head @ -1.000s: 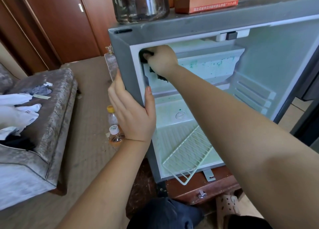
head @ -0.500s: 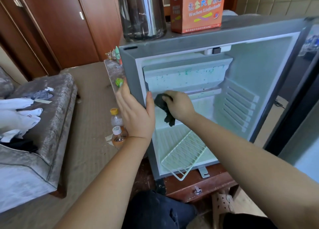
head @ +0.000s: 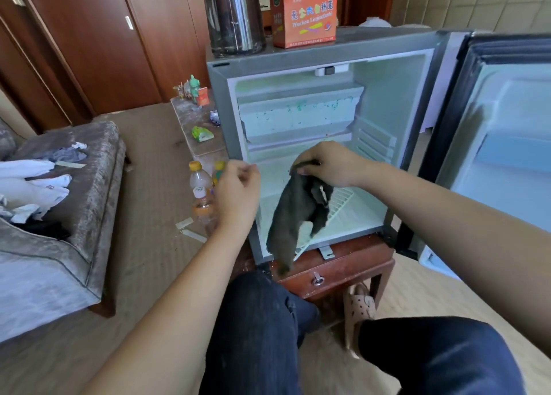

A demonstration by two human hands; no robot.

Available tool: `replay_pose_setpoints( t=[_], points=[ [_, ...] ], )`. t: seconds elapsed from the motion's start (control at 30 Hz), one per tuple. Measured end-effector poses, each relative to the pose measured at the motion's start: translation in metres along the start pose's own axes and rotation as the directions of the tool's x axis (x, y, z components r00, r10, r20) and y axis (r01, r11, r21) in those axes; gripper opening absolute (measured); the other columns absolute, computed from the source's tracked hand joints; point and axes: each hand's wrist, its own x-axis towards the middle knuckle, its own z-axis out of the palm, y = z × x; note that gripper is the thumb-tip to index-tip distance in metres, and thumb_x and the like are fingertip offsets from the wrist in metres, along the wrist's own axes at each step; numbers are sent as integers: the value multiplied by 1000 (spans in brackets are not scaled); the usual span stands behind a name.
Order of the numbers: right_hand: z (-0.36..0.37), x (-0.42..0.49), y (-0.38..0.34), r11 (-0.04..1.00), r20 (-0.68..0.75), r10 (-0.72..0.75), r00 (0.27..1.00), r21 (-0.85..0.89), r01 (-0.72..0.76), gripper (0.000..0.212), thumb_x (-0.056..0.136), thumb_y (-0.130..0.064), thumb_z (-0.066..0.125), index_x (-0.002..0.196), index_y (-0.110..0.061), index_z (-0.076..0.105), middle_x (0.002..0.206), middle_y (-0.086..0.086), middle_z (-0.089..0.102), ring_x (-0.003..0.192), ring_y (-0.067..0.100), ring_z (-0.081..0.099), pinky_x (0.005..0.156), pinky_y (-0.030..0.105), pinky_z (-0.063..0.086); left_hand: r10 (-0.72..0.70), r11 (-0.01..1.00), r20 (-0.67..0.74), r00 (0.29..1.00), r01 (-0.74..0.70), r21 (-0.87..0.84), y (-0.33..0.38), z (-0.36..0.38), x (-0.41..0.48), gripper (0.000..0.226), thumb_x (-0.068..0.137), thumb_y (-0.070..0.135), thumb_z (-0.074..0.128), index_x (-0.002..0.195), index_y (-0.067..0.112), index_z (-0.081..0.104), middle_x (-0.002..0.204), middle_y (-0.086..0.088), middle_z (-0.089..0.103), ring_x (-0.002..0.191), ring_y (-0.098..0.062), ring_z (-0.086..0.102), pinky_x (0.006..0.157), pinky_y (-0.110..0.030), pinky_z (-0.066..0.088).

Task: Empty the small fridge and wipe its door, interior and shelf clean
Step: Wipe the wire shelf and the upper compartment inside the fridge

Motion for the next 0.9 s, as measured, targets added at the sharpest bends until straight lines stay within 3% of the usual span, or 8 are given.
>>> replay_pose_setpoints(
  t=[0.1,0.23,0.4,0.57,0.63,0.73,0.83,0.9],
  points=[
    [-4,-21,-13,993,-116,-86,990,76,95,20,94,-13,58,107,-15,72,104,1,72,92,11,62,77,15,41,12,999,399,917,-30,38,15,3,-9,24,96,30,57,115,17,63,109,6,64,98,-10,59,83,-21,42],
    [-13,-40,-16,991,-237,-130,963,-59,119,20,94,-18,59,108,-21,73,103,1,67,92,12,58,78,20,38,-33,999,581,813,2,54,26,-1,-18,25,93,34,62,109,16,67,105,2,69,98,-14,63,86,-31,49],
    [-22,-64,-14,993,-345,-108,932,-90,81,20,91,-20,64,107,-27,73,97,2,57,83,12,52,80,28,44,-48,997,598,800,-1,81,26,3,-29,10,91,24,65,83,20,62,90,-5,71,84,-22,68,77,-31,51],
    [-18,-89,-7,998,-10,-30,999,49,31,23,86,-32,70,107,-24,73,101,-7,71,86,2,62,72,4,41,-205,939,535,819,319,-128,34,3,-26,5,97,17,57,93,14,58,88,-9,59,68,-19,58,63,-28,54],
    [-13,-92,1,996,-78,-7,997,87,14,23,89,-30,66,111,-23,71,111,-7,69,88,0,61,78,5,42,-166,937,558,813,307,-169,37,0,-27,3,98,16,55,98,14,57,91,-6,60,74,-20,60,67,-28,54],
    [-7,-88,13,997,-208,48,977,76,-33,45,90,-22,67,132,-27,54,132,-3,57,105,12,59,93,28,47,-90,931,581,809,275,-239,39,-2,-26,9,101,12,50,99,16,57,101,-2,65,91,-21,64,78,-31,56],
    [3,-81,15,994,-158,50,986,101,-34,69,87,-20,69,146,-26,35,145,-4,44,122,13,48,96,22,38,-57,881,625,778,334,-335,40,-2,-24,13,102,9,45,99,15,56,107,-2,65,97,-19,65,85,-36,56],
    [10,-76,16,988,-141,40,989,156,-17,65,86,-20,71,143,-22,41,140,-3,50,123,13,48,95,16,34,-61,842,650,758,388,-374,39,-2,-22,14,103,9,44,99,15,57,112,-3,65,99,-19,65,87,-39,55]
  ],
)
